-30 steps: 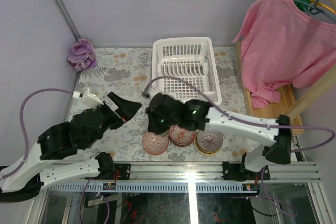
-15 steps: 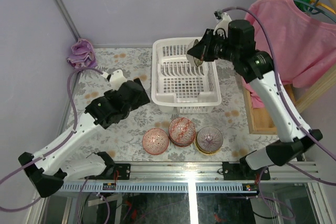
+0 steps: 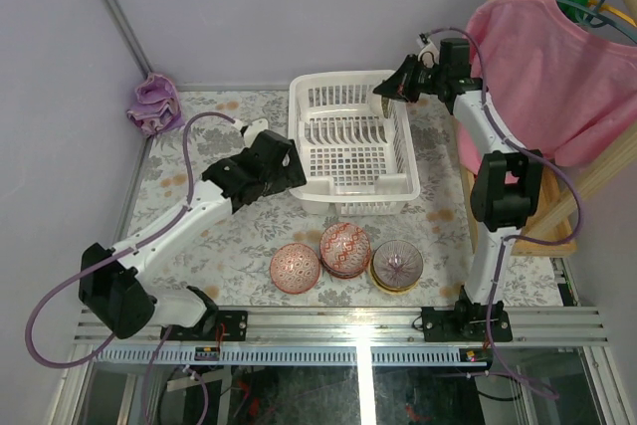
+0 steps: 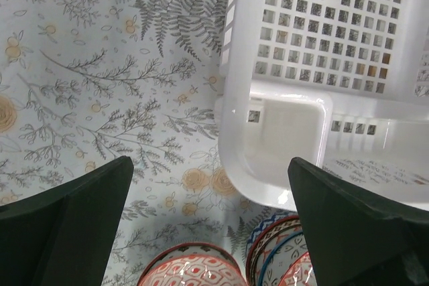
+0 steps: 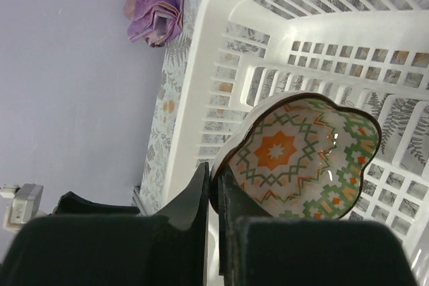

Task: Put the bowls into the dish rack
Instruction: Place the bowl in the dish rack.

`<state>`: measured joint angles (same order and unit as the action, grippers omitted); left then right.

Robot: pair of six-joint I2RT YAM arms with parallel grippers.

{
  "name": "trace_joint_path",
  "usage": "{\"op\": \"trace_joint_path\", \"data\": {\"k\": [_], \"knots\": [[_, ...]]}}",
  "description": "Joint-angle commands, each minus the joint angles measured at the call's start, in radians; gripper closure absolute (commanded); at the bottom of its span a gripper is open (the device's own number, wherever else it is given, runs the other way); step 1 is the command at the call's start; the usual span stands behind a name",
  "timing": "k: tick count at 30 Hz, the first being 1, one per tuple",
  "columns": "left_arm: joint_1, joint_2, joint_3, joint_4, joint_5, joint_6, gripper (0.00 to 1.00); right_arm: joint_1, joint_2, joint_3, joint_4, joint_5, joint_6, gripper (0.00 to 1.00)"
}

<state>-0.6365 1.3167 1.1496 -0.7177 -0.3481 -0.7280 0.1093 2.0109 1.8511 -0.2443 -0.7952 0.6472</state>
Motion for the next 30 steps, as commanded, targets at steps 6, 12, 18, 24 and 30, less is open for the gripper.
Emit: {"op": "trace_joint_path", "data": {"k": [6, 12, 18, 24, 30], "knots": [[0.073, 0.085, 0.019, 0.108, 0.072, 0.072, 0.0, 0.02, 0.091, 0.053, 0.296, -0.129, 0.158, 1.0], [0.09, 0.104, -0.002, 0.123, 0.102, 0.093, 0.14, 0.022, 0.188, 0.122, 0.302, -0.156, 0.164, 1.0], [0.105, 0.123, -0.005, 0.099, 0.105, 0.121, 0.48, 0.044, 0.229, 0.157, 0.211, -0.126, 0.084, 1.0], [0.133, 0.107, -0.024, 0.085, 0.094, 0.142, 0.61, 0.065, 0.185, 0.076, 0.157, -0.054, 0.016, 1.0], [0.145, 0.068, -0.038, 0.074, 0.095, 0.155, 0.66, 0.116, 0.137, -0.005, 0.087, 0.065, -0.061, 1.0]]}}
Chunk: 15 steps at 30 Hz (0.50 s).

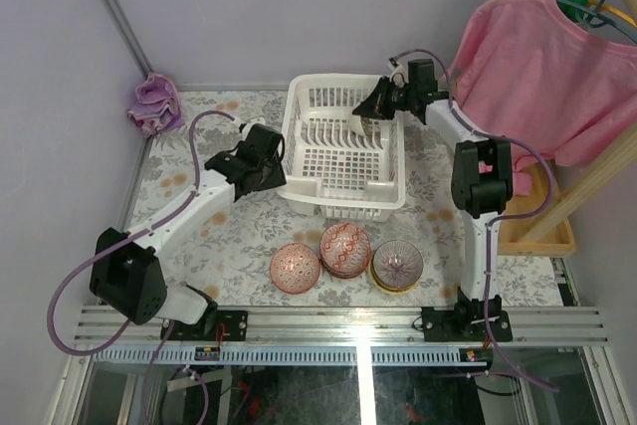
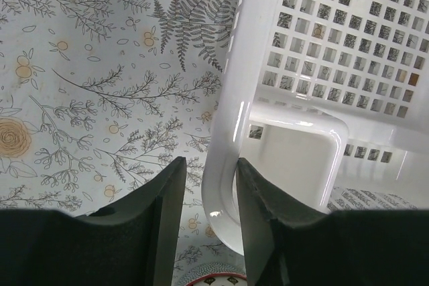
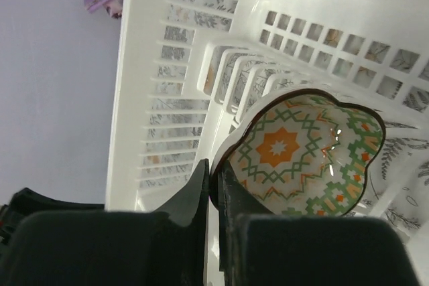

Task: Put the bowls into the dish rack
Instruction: Place the bowl in the dish rack.

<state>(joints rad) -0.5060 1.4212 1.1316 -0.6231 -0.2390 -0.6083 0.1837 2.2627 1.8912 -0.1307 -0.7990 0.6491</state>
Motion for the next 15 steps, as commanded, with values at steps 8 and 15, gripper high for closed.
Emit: {"op": "trace_joint_path", "data": {"k": [8, 15], "knots": [[0.019, -0.055, -0.031, -0.02, 0.0, 0.044, 0.67, 0.077, -0.14, -0.15, 0.051, 0.119, -0.037, 1.0], [0.026, -0.059, -0.027, -0.019, 0.005, 0.057, 0.69, 0.07, -0.163, -0.22, 0.125, 0.131, -0.009, 1.0]]}}
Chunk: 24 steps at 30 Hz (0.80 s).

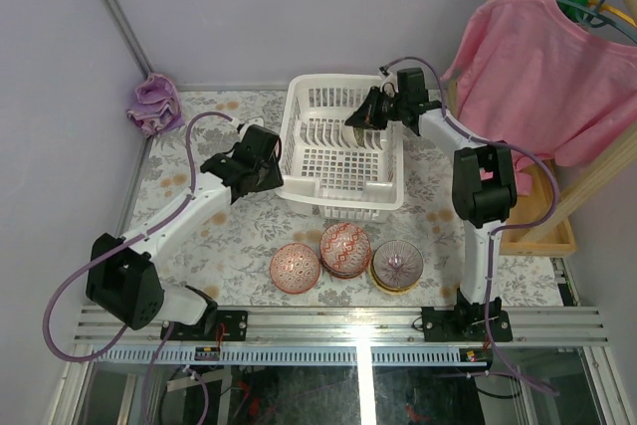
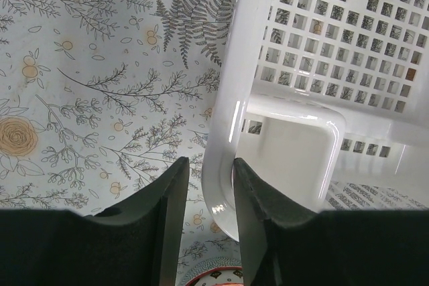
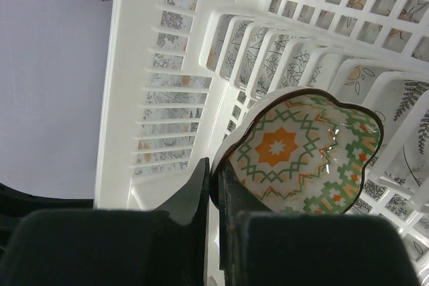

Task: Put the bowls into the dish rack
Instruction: Place the bowl in the dish rack.

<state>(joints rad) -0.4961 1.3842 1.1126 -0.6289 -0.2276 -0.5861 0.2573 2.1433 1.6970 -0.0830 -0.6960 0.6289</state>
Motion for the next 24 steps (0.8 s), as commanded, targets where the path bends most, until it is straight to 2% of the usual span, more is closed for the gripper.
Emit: {"op": "trace_joint_path", "data": {"k": [1, 6, 9, 24], "knots": [[0.018, -0.022, -0.008, -0.015, -0.006, 0.037, 0.69, -0.006, -0.042, -0.026, 0.09, 0.021, 0.017, 1.0], [0.025, -0.021, -0.007, -0.015, -0.003, 0.043, 0.7, -0.025, -0.021, 0.013, 0.106, -0.009, 0.034, 1.0], [0.029, -0.02, -0.002, -0.015, -0.003, 0.046, 0.7, -0.043, -0.03, -0.012, 0.178, -0.047, 0.063, 1.0], [0.031, -0.012, 0.016, -0.02, 0.007, 0.048, 0.71, -0.06, 0.014, -0.056, 0.231, -0.048, 0.082, 1.0]]}}
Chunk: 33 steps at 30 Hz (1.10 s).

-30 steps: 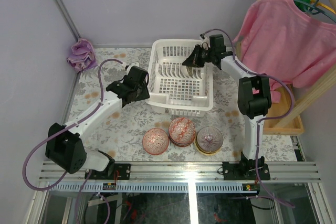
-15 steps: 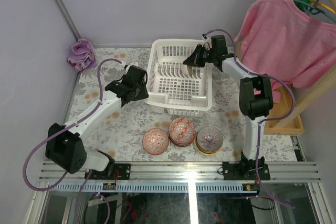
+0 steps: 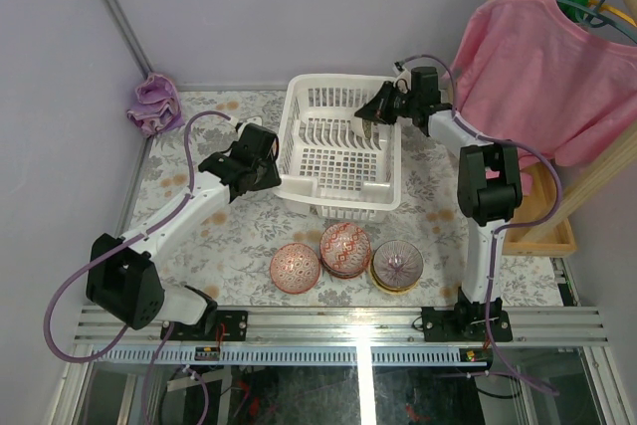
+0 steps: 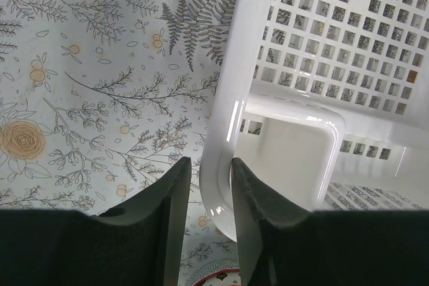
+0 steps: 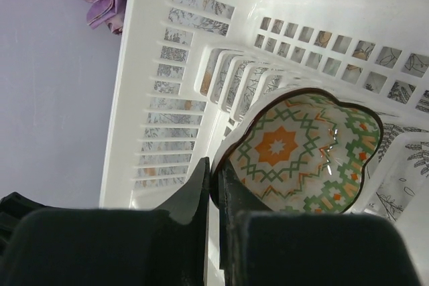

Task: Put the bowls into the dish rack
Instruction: Place the bowl in the dish rack.

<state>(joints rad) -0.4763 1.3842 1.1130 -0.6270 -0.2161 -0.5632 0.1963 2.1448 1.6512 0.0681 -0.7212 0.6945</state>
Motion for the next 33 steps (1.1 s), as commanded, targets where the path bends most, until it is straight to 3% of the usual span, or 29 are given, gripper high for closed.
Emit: {"op": "trace_joint_path", "data": {"k": [1, 14, 33], "knots": [[0.011, -0.011, 0.016, -0.023, -0.005, 0.025, 0.71, 0.001, 0.013, -0.031, 0.096, -0.026, 0.02, 1.0], [0.011, -0.01, 0.021, -0.028, -0.006, 0.031, 0.71, -0.028, -0.005, -0.209, 0.236, -0.018, 0.079, 1.0], [0.015, -0.011, 0.038, -0.043, -0.012, 0.032, 0.71, -0.09, -0.06, -0.277, 0.064, 0.069, -0.003, 1.0]]}}
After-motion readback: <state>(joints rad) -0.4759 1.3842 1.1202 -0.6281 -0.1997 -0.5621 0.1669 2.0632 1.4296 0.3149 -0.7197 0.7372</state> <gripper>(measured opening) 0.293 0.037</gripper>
